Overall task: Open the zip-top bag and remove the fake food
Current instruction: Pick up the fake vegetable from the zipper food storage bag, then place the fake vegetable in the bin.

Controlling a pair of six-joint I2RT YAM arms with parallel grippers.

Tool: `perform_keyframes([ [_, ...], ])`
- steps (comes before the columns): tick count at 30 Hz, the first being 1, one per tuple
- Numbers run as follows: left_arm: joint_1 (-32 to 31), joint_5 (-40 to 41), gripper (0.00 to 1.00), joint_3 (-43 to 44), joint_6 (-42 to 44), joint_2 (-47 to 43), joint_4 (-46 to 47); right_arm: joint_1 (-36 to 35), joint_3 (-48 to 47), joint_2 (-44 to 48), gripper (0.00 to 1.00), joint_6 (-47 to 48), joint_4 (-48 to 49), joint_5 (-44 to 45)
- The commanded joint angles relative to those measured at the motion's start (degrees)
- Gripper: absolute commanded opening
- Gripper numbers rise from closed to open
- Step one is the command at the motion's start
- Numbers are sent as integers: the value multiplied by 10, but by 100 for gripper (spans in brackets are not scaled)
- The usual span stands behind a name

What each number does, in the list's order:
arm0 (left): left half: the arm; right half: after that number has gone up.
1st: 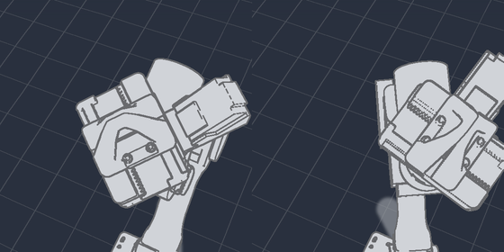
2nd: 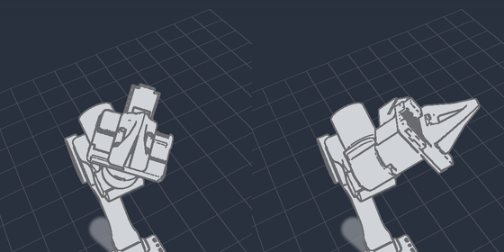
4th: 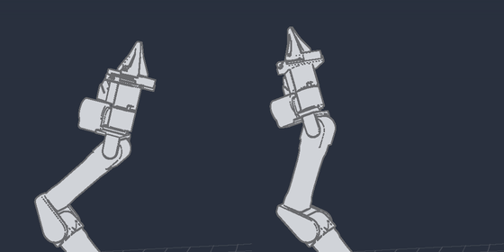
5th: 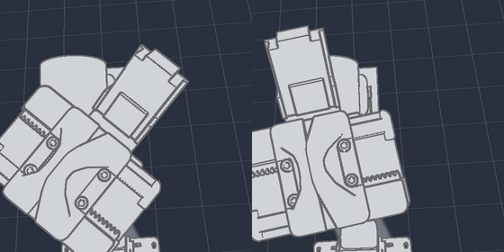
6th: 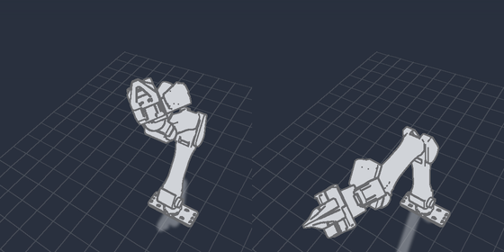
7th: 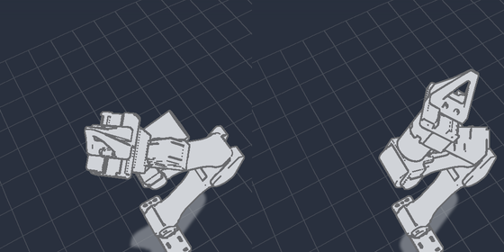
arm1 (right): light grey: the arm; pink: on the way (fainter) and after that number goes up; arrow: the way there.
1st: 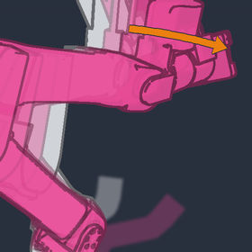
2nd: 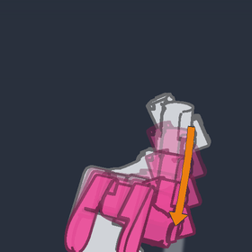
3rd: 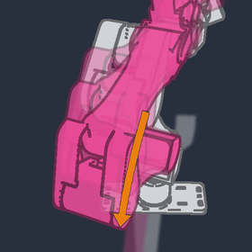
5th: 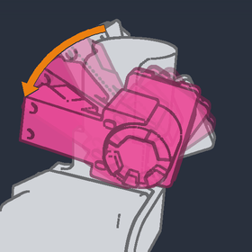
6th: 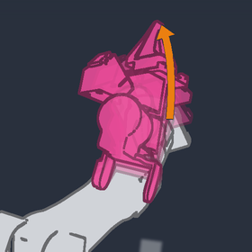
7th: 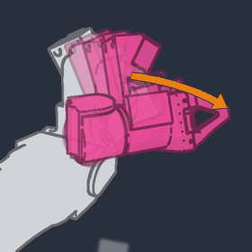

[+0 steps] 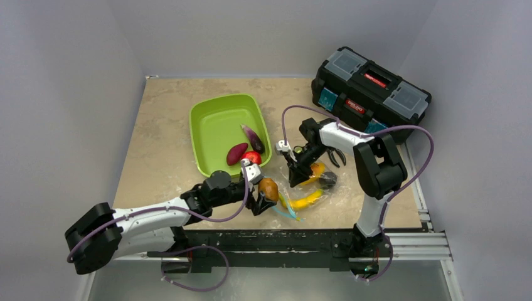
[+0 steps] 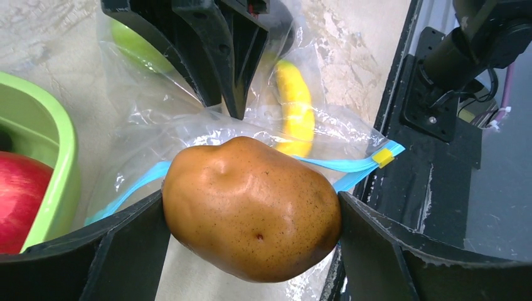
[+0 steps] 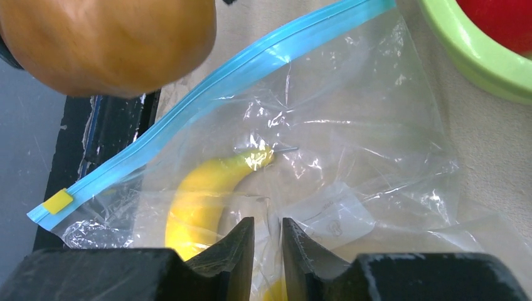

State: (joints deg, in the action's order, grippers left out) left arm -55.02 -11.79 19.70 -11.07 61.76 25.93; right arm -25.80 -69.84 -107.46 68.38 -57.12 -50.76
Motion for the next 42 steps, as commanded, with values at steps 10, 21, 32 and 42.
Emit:
perform_keyframes([
  [10,78,11,0,41,20,-161,-209,11,16,47,34,54,-21,-29],
  [21,196,48,0,128,-60,-155,-331,29,37,92,42,74,-22,-24],
  [32,309,25,0,237,-184,-50,-435,43,57,123,43,73,-9,-28],
  [42,316,140,0,367,-275,57,-592,50,67,131,43,76,-6,-32],
])
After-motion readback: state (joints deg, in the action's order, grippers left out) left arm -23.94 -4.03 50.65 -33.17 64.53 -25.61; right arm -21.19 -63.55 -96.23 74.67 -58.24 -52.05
